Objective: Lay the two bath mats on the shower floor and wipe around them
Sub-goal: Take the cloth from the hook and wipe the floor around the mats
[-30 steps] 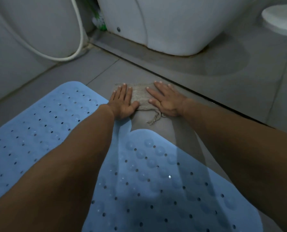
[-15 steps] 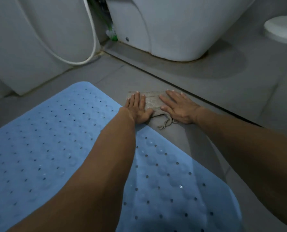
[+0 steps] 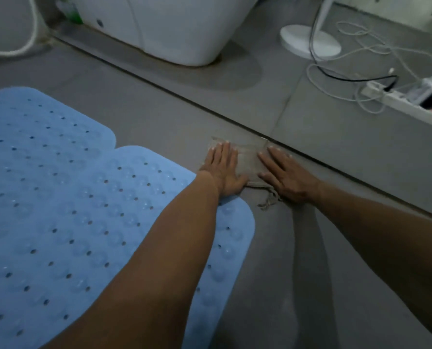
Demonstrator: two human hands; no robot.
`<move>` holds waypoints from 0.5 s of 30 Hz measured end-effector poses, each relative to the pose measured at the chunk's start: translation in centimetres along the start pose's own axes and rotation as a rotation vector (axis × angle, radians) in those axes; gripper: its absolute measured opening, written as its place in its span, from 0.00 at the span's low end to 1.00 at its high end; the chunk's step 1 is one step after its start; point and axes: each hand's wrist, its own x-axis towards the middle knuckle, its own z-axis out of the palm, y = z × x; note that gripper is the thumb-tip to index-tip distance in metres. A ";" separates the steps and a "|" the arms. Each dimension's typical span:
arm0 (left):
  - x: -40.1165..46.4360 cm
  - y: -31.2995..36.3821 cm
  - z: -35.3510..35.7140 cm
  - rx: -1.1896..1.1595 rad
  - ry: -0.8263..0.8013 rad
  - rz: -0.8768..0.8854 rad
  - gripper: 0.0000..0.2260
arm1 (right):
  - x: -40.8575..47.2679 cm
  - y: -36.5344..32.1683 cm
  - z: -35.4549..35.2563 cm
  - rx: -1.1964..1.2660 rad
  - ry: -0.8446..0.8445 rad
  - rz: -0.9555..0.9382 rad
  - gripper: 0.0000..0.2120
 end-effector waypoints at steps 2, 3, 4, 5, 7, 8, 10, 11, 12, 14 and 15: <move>-0.3 3.1 0.4 0.020 -0.019 0.066 0.35 | -3.4 2.0 0.8 0.002 -0.002 0.077 0.33; -0.3 4.5 0.6 0.032 -0.032 0.096 0.36 | -5.1 2.8 1.2 0.010 -0.012 0.114 0.32; -0.3 5.9 0.8 0.048 -0.041 0.125 0.36 | -6.6 3.5 1.5 0.017 -0.020 0.147 0.31; -0.5 7.1 1.1 0.066 -0.047 0.153 0.36 | -8.2 3.9 1.8 0.017 -0.025 0.173 0.30; -1.0 9.1 1.5 0.090 -0.051 0.207 0.36 | -11.1 4.3 2.3 0.040 -0.029 0.218 0.30; -1.3 9.8 1.7 0.096 -0.052 0.232 0.36 | -12.4 4.3 2.5 0.062 -0.026 0.238 0.30; -1.9 10.7 2.1 0.112 -0.050 0.276 0.36 | -14.2 3.9 3.0 0.090 -0.009 0.273 0.30; -2.2 10.9 2.3 0.119 -0.049 0.295 0.35 | -15.0 3.6 3.2 0.094 -0.003 0.288 0.30; -2.6 11.1 2.6 0.119 -0.047 0.310 0.35 | -15.7 3.3 3.5 0.100 -0.003 0.301 0.30; -3.4 11.3 3.1 0.125 -0.043 0.336 0.35 | -17.0 2.7 3.9 0.108 -0.002 0.324 0.30; -4.0 11.4 3.3 0.132 -0.045 0.349 0.35 | -17.7 2.3 4.1 0.108 0.000 0.332 0.30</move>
